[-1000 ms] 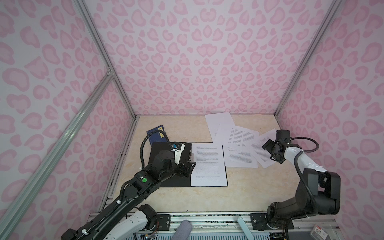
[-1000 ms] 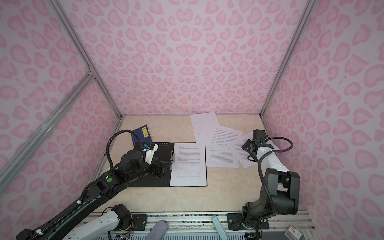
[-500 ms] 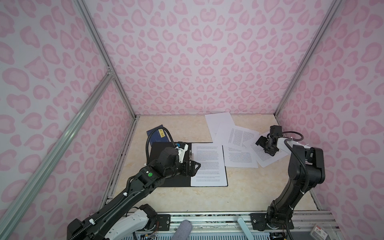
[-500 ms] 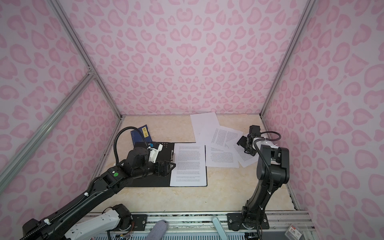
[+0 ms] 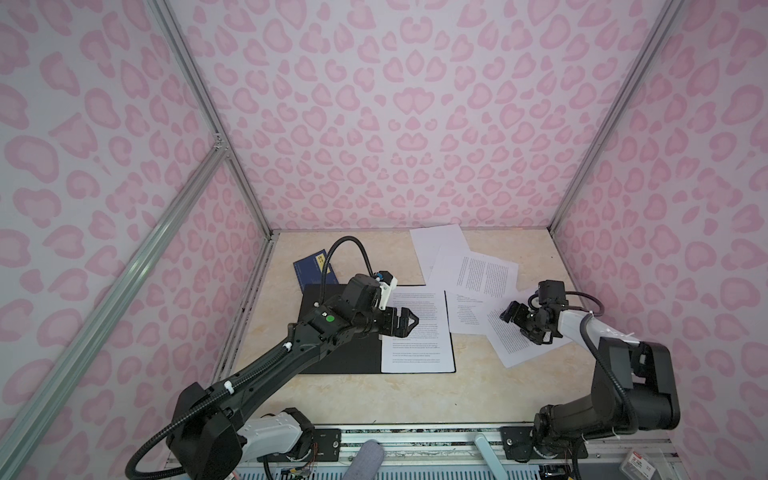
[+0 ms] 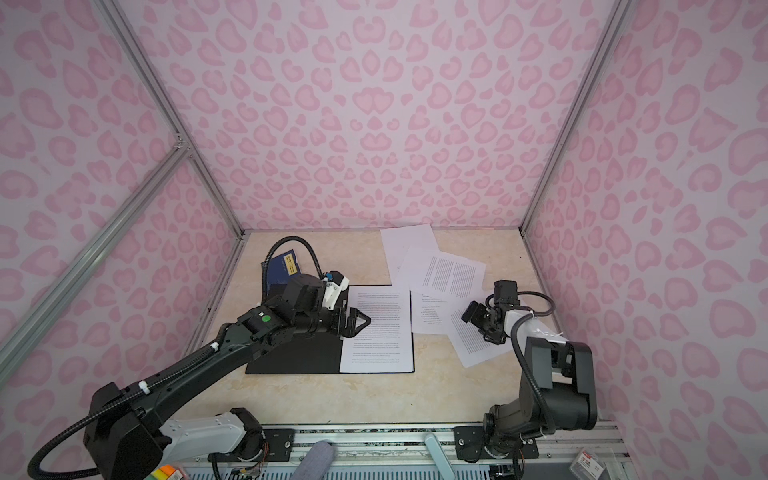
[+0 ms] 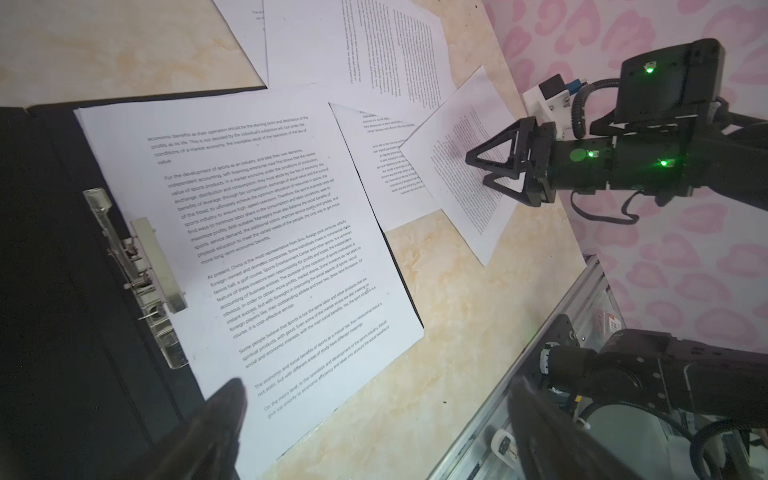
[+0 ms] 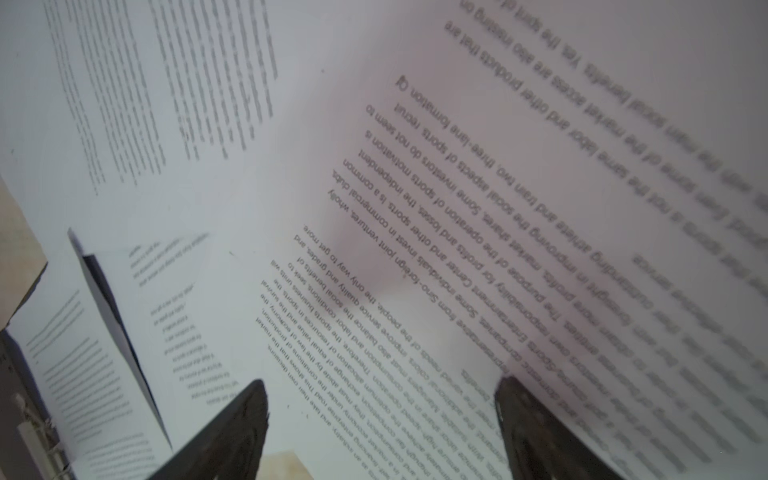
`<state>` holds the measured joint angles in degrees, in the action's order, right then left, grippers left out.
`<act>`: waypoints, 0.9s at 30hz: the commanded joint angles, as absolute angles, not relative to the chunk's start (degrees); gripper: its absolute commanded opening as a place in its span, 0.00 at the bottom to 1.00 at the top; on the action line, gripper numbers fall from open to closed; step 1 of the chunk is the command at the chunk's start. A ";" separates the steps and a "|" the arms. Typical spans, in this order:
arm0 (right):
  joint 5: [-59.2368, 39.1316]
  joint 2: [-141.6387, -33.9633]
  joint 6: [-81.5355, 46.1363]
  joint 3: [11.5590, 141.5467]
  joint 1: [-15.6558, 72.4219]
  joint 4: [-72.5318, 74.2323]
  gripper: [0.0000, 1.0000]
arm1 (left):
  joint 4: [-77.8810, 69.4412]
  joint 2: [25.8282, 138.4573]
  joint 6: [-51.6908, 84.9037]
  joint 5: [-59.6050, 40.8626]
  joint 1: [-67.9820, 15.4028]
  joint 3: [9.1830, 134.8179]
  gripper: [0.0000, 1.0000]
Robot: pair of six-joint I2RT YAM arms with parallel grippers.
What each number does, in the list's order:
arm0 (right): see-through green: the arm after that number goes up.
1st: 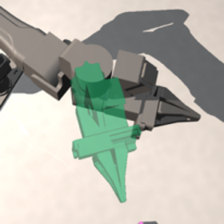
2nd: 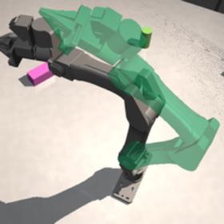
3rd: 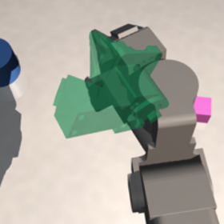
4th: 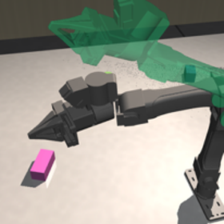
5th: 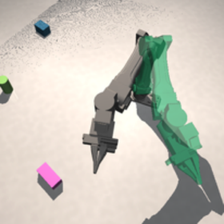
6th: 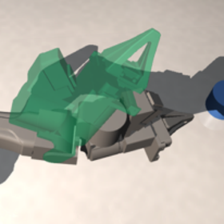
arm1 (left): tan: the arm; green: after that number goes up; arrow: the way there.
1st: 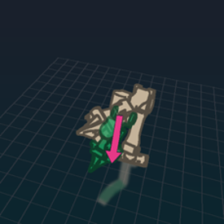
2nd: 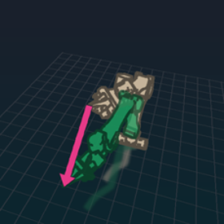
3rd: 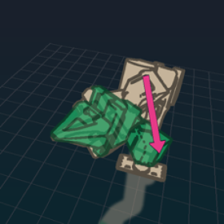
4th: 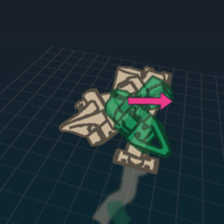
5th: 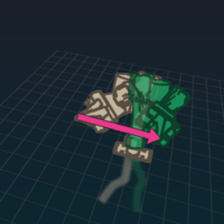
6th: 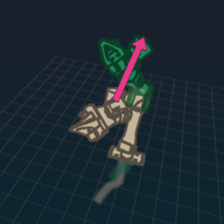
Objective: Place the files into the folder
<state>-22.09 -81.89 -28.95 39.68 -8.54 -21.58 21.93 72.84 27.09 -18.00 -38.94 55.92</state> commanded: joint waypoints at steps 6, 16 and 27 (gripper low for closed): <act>-18.99 -72.02 -32.56 43.02 -14.82 -31.55 0.94 | 21.04 91.59 22.06 -24.22 -45.75 69.98 0.95; -8.82 -78.19 -38.33 41.57 -28.68 -21.53 0.98 | 23.43 119.67 19.01 -25.44 -53.19 96.76 0.88; -10.78 -82.33 -37.63 40.36 -28.82 -20.32 0.97 | 24.94 139.41 20.32 -25.61 -54.45 118.44 0.88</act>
<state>-10.72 -82.67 -37.93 41.21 -28.42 -20.84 23.68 136.38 19.92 -24.21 -54.24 115.44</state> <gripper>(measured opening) 0.972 0.882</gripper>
